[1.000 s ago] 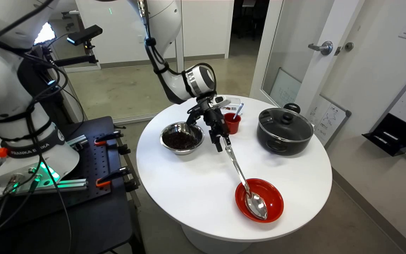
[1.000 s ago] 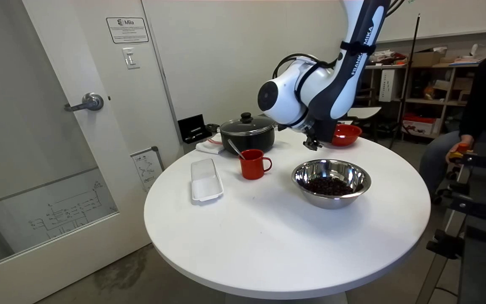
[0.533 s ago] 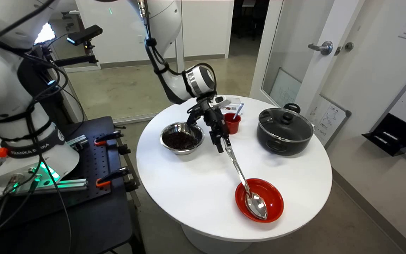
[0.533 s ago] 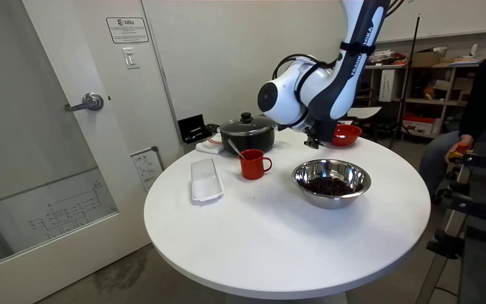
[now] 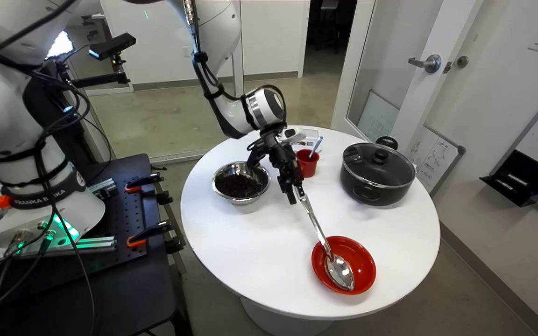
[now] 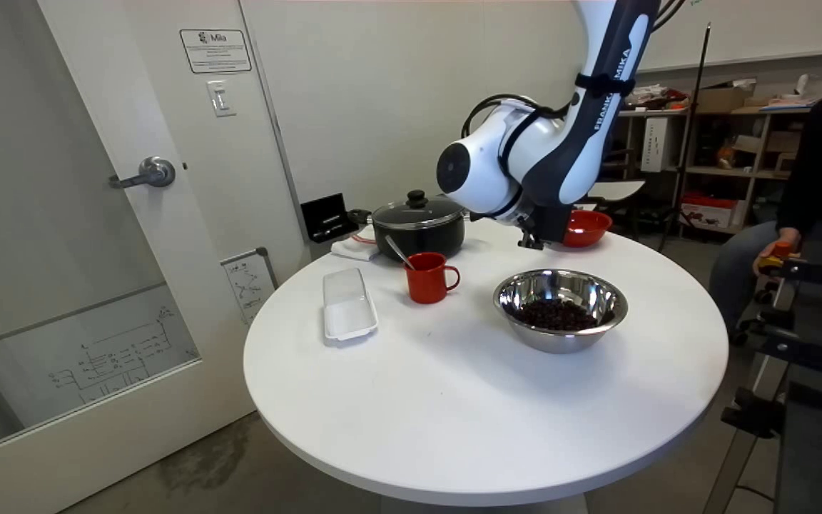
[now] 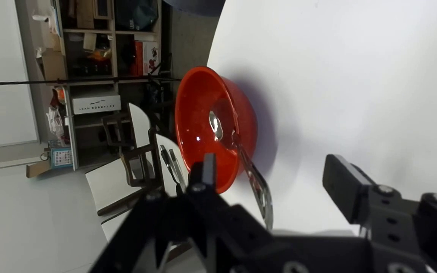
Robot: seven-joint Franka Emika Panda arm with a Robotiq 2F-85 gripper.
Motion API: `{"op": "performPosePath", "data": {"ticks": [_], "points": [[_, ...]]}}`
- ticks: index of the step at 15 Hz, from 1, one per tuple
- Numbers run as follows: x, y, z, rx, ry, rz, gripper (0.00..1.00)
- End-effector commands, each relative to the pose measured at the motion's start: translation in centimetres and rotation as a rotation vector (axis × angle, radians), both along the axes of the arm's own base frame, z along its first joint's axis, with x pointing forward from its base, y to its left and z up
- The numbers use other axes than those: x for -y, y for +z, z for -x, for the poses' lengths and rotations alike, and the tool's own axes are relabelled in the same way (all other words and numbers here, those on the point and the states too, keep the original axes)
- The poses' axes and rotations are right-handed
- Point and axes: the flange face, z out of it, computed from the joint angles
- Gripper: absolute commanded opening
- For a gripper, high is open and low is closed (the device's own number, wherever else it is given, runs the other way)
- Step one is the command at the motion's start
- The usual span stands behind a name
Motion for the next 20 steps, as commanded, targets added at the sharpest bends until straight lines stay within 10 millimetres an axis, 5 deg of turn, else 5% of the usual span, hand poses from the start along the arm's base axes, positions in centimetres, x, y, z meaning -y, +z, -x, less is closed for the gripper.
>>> {"op": "performPosePath", "data": {"ticks": [1,5,8,11,12,16,20], "points": [[-0.12,-0.39,-0.40,0.010,0.002,0.032,0.41],[-0.30,-0.39,-0.38,0.012,0.009,0.037,0.34],[-0.49,-0.39,-0.36,0.013,0.022,0.045,0.44],[-0.58,-0.41,-0.35,0.013,0.033,0.054,0.41],[-0.58,-0.40,-0.41,0.015,0.036,0.057,0.17],[-0.58,-0.46,-0.39,0.015,0.046,0.067,0.00],[-0.44,-0.45,-0.35,0.016,0.052,0.088,0.01]]}}
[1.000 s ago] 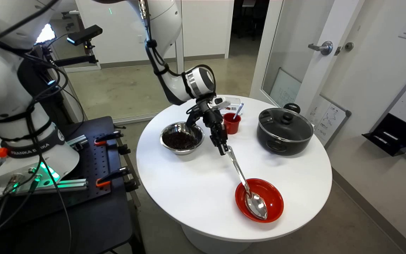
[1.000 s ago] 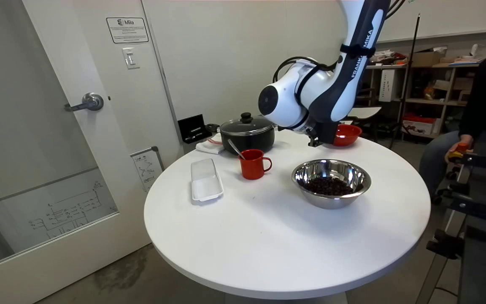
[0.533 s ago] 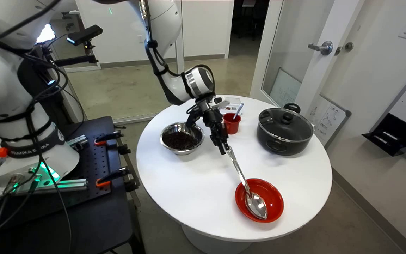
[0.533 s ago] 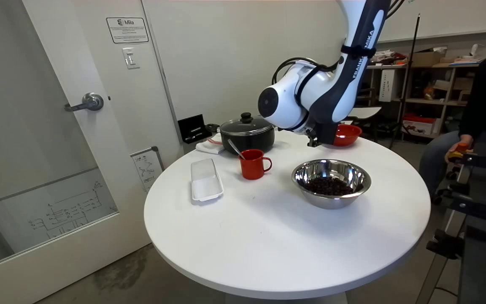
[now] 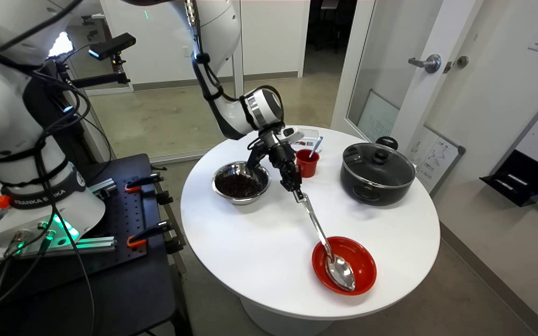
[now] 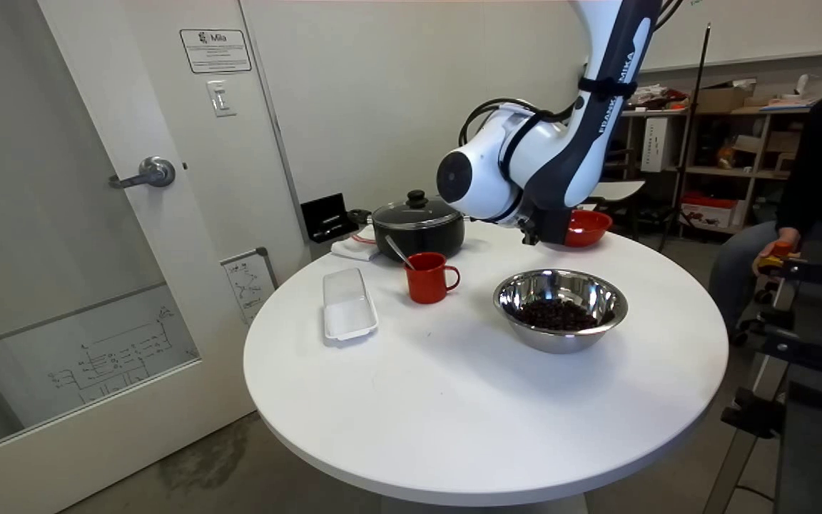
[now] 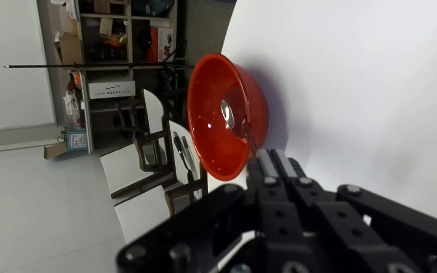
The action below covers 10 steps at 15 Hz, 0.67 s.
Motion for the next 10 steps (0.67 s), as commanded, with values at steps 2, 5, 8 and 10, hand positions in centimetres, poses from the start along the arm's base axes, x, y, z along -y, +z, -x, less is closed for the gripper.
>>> {"op": "performPosePath", "data": {"ticks": [2,5,8,10], "points": [[-0.1,-0.4,-0.3,0.005,0.007,0.039,0.01],[-0.3,0.1,-0.1,0.002,-0.002,0.053,0.01],[-1.2,1.4,0.4,0.024,-0.006,0.064,0.01],[-2.1,2.4,0.6,0.062,0.009,0.073,0.01]]}}
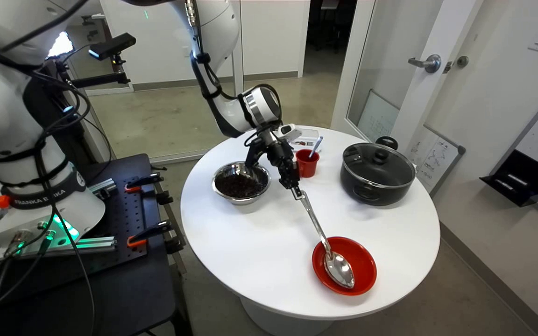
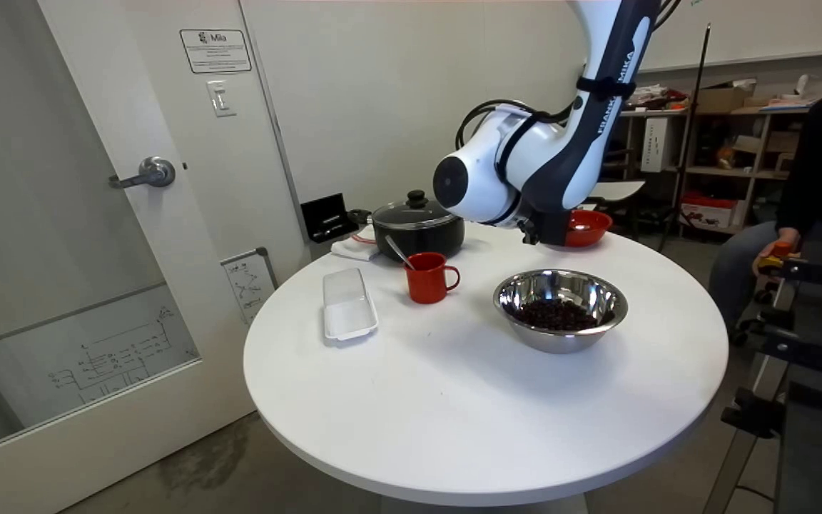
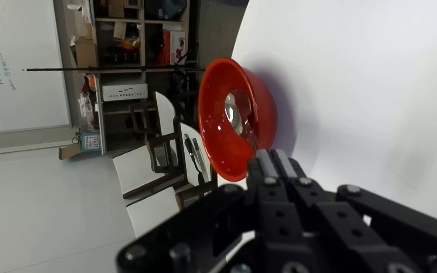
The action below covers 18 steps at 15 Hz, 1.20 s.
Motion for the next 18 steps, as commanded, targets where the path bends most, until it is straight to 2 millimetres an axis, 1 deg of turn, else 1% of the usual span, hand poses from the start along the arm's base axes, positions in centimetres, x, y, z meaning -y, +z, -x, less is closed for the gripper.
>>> {"op": "performPosePath", "data": {"ticks": [1,3,7,11,13,15,18], "points": [[-1.9,2.7,0.6,0.071,0.029,0.031,0.01],[-3.1,4.2,1.0,0.112,0.048,0.017,0.01],[-5.2,8.1,2.8,0.191,0.056,0.005,0.01],[-6.3,14.2,5.4,0.339,0.017,-0.168,0.01],[-5.5,17.3,6.2,0.375,0.002,-0.262,0.01],[-3.8,20.2,6.8,0.413,-0.012,-0.368,0.01],[-0.1,23.4,6.9,0.465,-0.007,-0.535,0.01]]}}
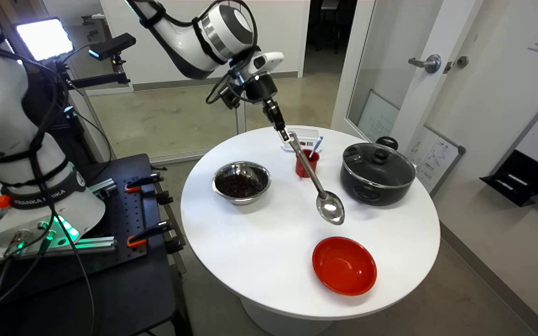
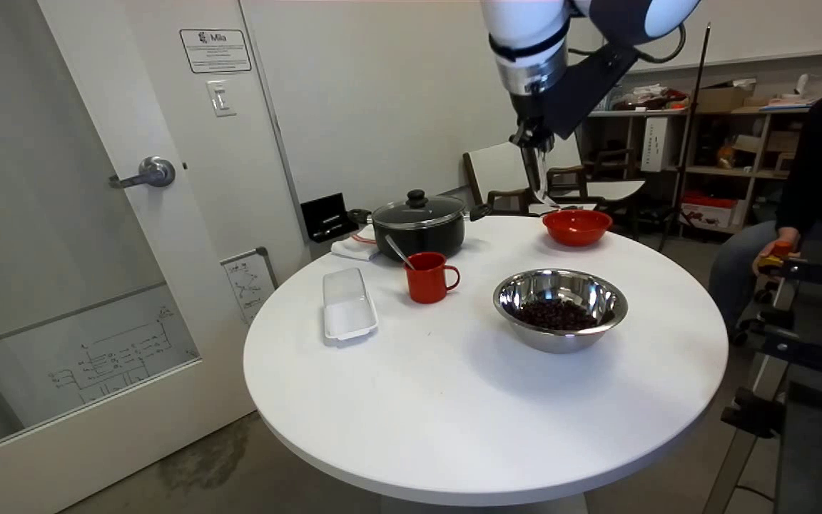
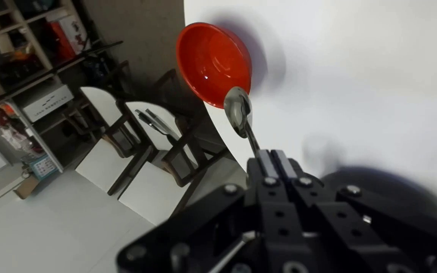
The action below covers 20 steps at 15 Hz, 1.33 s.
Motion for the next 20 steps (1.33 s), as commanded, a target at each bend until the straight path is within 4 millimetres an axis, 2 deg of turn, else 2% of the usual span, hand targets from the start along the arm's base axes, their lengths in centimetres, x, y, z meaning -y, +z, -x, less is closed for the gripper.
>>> {"op": "performPosePath", "data": {"ticks": [1,4,7,10,12,14,15,18,20], "points": [[4.0,3.8,1.4,0.067,0.054,-0.182,0.01],[6.9,4.4,1.5,0.119,0.113,-0.330,0.01],[8.5,3.1,1.8,0.141,0.184,-0.458,0.01],[7.6,-0.4,2.8,0.122,0.230,-0.570,0.01],[5.9,-2.8,3.8,0.076,0.252,-0.635,0.01],[3.6,-4.7,3.9,0.016,0.269,-0.698,0.01],[3.2,-4.2,3.4,0.006,0.277,-0.715,0.01],[3.8,0.9,3.1,0.008,0.292,-0.681,0.01],[5.0,4.8,4.0,0.060,0.286,-0.599,0.01]]}}
